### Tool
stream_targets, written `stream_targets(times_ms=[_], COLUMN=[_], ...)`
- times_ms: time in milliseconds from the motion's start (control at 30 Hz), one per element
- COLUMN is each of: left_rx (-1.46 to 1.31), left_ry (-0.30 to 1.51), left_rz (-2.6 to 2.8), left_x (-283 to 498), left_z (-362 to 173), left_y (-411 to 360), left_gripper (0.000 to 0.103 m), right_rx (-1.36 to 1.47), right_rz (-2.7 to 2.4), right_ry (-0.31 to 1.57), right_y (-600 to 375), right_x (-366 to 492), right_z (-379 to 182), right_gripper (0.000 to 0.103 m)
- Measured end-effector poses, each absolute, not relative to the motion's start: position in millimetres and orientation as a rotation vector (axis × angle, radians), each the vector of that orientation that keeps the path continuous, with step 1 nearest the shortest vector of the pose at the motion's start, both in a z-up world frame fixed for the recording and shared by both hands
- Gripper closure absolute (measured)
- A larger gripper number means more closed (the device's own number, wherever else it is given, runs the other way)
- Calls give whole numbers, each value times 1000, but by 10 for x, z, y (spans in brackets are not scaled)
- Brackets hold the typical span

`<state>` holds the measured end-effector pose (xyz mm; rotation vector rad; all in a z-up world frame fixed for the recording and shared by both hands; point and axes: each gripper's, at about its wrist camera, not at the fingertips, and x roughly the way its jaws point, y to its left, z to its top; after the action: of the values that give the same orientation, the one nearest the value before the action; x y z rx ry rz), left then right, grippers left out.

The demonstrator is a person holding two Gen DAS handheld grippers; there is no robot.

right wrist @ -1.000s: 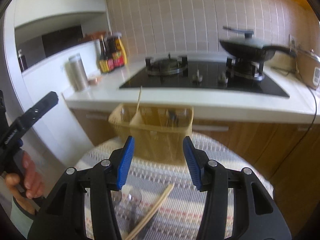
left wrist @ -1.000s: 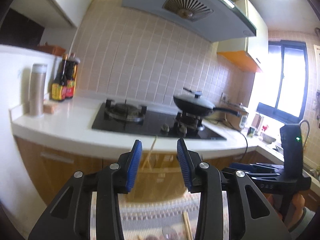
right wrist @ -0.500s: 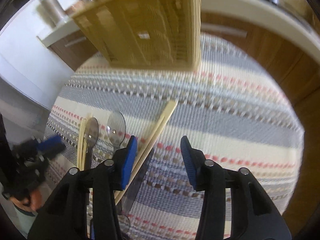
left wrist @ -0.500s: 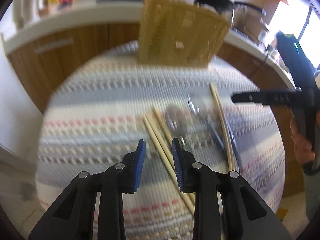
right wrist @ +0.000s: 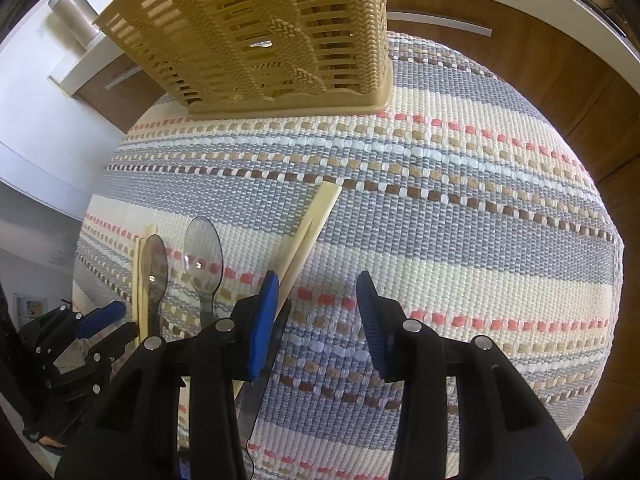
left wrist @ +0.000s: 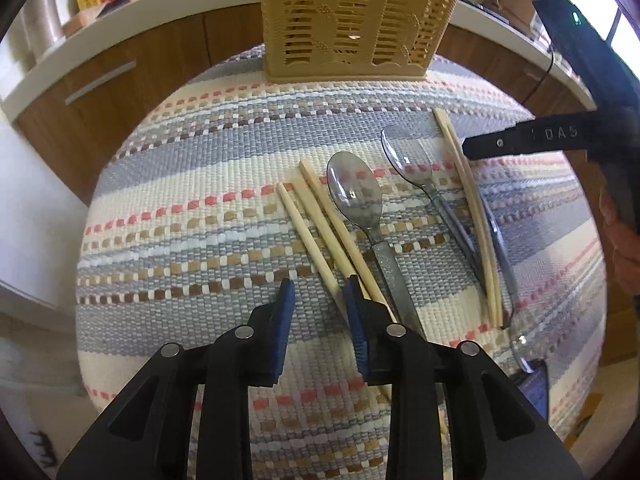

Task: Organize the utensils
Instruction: 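Grasp a pair of chopsticks with the right tool while the left tool grasps one chopstick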

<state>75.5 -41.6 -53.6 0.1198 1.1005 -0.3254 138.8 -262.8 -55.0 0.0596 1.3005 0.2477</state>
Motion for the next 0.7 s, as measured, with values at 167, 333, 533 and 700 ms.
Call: stream_targets(times_ms=[167,333,533,700], left_rx=[159,166,205,255], left_ry=[1108,1118,1131,1161], left_rz=[-343,-343,-320,-330], left_x=[797,839,936,1021], left_z=[-532,-516,-509,-500], left_y=[-486,-430,-379,-416], left_gripper=[90,96,95,93], right_rx=[64,111,114,70], right_rz=[204,182,193,157], right_ry=[1320,1356,1410,1432], right_y=[-2545,-2554,-2377,-2154], right_x=[1449,1581,1723,1784], right_z=[-581,-581,-597,-618], right_gripper=[66,77,79,79])
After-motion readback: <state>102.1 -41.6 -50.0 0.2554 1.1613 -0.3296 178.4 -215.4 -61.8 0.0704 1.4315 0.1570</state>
